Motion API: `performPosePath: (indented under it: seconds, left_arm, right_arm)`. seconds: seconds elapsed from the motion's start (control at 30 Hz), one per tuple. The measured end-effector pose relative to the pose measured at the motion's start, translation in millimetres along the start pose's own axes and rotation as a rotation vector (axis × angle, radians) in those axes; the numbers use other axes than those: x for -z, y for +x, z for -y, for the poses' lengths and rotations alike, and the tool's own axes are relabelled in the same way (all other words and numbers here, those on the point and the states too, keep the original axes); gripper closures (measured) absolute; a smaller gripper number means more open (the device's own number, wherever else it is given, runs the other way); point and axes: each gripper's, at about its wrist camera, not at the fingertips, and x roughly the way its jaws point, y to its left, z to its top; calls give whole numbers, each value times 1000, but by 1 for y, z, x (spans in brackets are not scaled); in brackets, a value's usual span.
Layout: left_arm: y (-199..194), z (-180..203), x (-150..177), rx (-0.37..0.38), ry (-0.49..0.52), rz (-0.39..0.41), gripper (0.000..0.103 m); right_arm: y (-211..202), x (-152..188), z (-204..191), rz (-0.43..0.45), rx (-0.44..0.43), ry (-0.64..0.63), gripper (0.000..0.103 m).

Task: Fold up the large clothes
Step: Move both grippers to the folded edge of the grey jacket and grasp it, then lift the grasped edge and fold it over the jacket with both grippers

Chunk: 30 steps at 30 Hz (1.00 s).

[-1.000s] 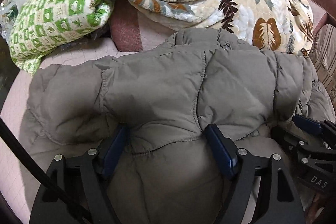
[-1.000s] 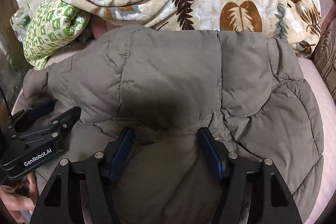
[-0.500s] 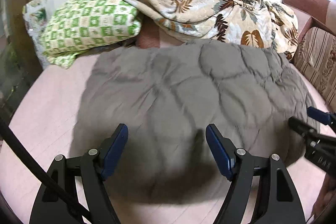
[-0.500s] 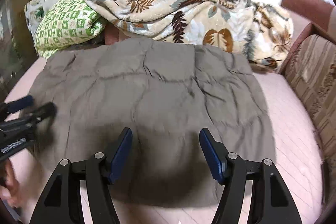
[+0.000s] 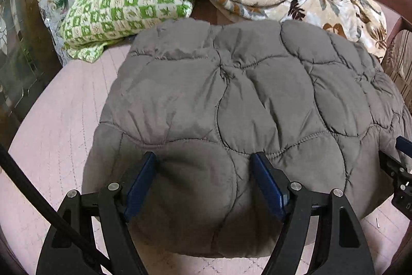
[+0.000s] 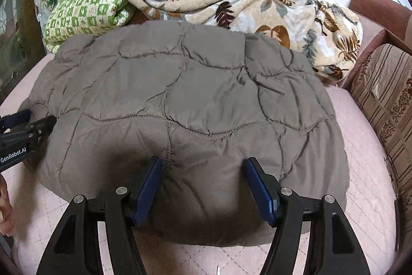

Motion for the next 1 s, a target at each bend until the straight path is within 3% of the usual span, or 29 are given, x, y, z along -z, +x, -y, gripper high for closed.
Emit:
performPosePath:
  seconds: [0.33, 0.6, 0.7, 0.87, 1.0]
  left_arm:
    - [3, -5, 1, 22, -18, -22, 25]
    - [-19, -17, 0, -9, -27, 16, 25]
    - [-20, -32, 0, -38, -60, 14, 25]
    - [-13, -61, 1, -24, -151, -29, 25]
    - [-5, -62, 3, -49, -131, -57, 25]
  right_arm:
    - [13, 3, 1, -26, -2, 6, 27]
    - [-14, 1, 19, 16, -29, 52, 27]
    - [-21, -1, 41, 23, -36, 121, 27]
    - [-21, -2, 74, 11, -46, 220, 27]
    - [-5, 5, 87, -57, -114, 304, 27]
